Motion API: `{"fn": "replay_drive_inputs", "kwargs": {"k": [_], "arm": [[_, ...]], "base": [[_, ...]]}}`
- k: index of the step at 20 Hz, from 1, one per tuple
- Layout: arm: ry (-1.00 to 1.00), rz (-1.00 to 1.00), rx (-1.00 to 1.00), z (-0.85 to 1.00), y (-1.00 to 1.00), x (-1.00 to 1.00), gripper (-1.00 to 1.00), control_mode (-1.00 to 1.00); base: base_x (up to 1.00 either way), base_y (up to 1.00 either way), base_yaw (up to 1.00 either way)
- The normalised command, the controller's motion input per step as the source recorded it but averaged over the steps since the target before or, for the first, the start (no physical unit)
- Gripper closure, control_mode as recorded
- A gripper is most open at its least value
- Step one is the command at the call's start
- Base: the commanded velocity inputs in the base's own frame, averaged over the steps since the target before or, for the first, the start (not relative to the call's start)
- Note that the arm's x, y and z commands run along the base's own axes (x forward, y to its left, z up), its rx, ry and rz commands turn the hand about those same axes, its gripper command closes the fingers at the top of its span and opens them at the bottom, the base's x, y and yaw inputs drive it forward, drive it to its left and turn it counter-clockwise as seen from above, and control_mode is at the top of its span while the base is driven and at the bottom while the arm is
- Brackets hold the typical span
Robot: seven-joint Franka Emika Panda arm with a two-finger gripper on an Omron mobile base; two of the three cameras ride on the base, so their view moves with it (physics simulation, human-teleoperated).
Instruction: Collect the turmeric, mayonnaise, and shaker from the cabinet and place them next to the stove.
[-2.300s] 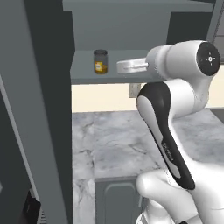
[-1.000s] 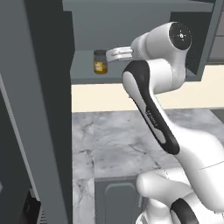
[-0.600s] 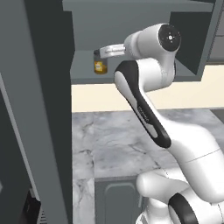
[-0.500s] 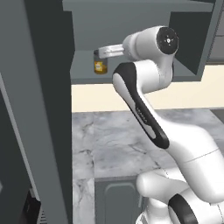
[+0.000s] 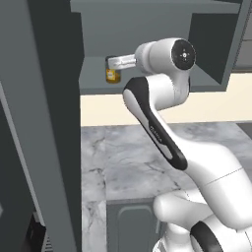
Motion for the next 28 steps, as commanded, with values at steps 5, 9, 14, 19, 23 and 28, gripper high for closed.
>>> {"fn": "replay_drive_inputs", "kwargs": {"k": [5, 9, 14, 19, 23, 28], "arm": [[0.0, 0.01, 0.0, -0.08, 0.01, 0.16, -1.0, -1.0], [0.0, 0.02, 0.02, 0.0, 0.0, 0.17, -1.0, -1.0], [0.0, 0.01, 0.05, 0.0, 0.02, 0.16, -1.0, -1.0], [0.0, 0.0, 0.03, 0.0, 0.06, 0.2, -1.0, -1.0], [0.0, 0.0, 0.01, -0.01, 0.08, 0.21, -1.0, -1.0], [0.0, 0.0, 0.0, -0.02, 0.09, 0.17, -1.0, -1.0]], "base": [[0.0, 0.0, 0.0], [0.0, 0.0, 0.0], [0.0, 0.0, 0.0], [0.0, 0.0, 0.0], [0.0, 0.0, 0.0], [0.0, 0.0, 0.0]]}}
